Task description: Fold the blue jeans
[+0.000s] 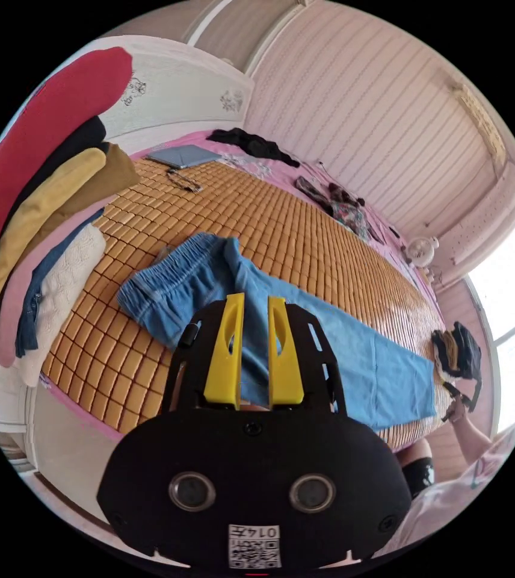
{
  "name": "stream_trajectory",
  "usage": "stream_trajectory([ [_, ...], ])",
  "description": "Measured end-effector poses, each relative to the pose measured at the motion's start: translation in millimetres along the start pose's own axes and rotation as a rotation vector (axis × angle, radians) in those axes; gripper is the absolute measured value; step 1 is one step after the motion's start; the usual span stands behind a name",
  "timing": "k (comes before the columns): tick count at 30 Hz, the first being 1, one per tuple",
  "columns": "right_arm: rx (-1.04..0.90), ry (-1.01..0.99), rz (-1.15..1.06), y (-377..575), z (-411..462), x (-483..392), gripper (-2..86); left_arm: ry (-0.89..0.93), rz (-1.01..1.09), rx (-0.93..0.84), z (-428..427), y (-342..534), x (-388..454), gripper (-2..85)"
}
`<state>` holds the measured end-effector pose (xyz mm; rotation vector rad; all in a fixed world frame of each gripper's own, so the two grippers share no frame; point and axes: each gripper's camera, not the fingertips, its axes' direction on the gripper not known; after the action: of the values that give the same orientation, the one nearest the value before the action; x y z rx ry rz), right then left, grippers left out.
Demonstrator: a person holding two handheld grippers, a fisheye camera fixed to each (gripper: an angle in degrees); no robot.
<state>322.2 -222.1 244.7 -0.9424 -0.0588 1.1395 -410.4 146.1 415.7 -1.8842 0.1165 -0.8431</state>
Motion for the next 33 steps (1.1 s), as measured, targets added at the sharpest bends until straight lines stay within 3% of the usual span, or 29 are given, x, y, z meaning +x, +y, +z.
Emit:
stream_trajectory([
  [7,-0.131,-0.033,0.015,65.1,2.7,12.3,10.3,-0.002,0.322,-0.287,14.8,84.4,102.6,9.6],
  [13,-0.169,0.057,-0.076,69.8,28.0,0.8,11.2,-0.301,0.478,-0.420,63.9,101.2,135.7,3.3],
  [20,-0.187,0.021,-0.084,67.7,47.0,12.4,11.0,-0.168,0.223,-0.364,35.2,107.0,101.7,-0.2],
  [22,-0.182,0.002,-0.045,67.1,51.5,17.6,10.9,-0.169,0.211,-0.441,49.1,112.5,98.0,-0.4],
  [29,-0.118,-0.043,0.134,63.5,77.3,40.0,10.4,-0.148,0.136,-0.411,49.5,112.1,84.9,-0.6],
  [33,-0.147,0.046,0.021,58.5,106.6,29.5,6.8,-0.131,0.113,-0.426,48.3,109.3,77.8,-0.6],
])
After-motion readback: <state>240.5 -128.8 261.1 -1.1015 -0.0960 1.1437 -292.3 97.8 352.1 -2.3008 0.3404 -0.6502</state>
